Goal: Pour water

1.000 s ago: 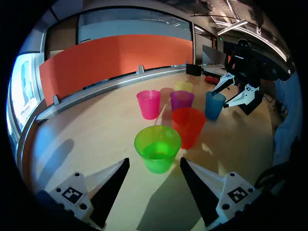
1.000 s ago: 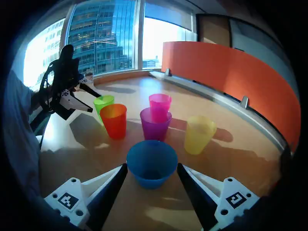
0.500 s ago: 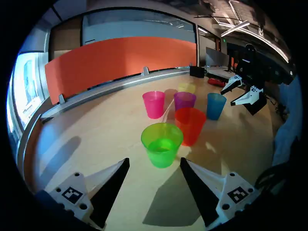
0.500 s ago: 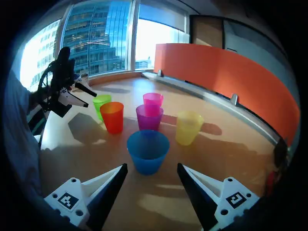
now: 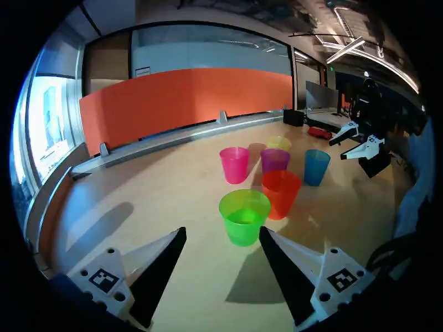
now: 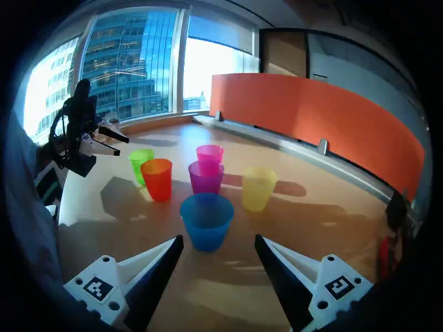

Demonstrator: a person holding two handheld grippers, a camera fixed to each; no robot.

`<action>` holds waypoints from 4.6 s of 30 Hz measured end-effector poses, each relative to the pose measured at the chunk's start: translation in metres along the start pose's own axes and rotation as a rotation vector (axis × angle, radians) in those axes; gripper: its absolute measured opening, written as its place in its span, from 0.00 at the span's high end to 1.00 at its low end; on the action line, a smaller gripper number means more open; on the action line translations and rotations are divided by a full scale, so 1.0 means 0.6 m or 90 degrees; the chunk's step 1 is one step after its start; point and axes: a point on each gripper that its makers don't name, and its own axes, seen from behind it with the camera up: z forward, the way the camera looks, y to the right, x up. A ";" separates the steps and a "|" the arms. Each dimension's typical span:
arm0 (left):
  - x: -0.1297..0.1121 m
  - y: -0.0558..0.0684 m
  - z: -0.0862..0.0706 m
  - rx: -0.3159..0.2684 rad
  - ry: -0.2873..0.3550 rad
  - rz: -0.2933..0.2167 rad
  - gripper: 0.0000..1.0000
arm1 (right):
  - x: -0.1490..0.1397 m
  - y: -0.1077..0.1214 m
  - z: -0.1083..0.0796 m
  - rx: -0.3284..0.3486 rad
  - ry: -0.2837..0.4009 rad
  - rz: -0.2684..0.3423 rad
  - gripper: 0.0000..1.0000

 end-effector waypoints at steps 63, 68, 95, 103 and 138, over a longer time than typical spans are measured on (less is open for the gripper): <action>0.149 -0.089 -0.081 0.328 0.261 -0.088 0.02 | 0.157 0.168 -0.185 -0.511 0.320 0.104 0.00; 0.150 -0.089 -0.079 0.337 0.267 -0.076 0.02 | 0.160 0.167 -0.185 -0.513 0.329 0.110 0.00; 0.098 -0.102 -0.030 0.345 0.290 -0.074 0.02 | 0.141 0.155 -0.187 -0.508 0.340 0.166 0.01; 0.087 -0.107 -0.020 0.341 0.289 -0.085 0.02 | 0.141 0.157 -0.183 -0.510 0.338 0.166 0.01; 0.059 -0.112 0.012 0.312 0.270 -0.118 0.02 | 0.160 0.155 -0.180 -0.500 0.335 0.147 0.01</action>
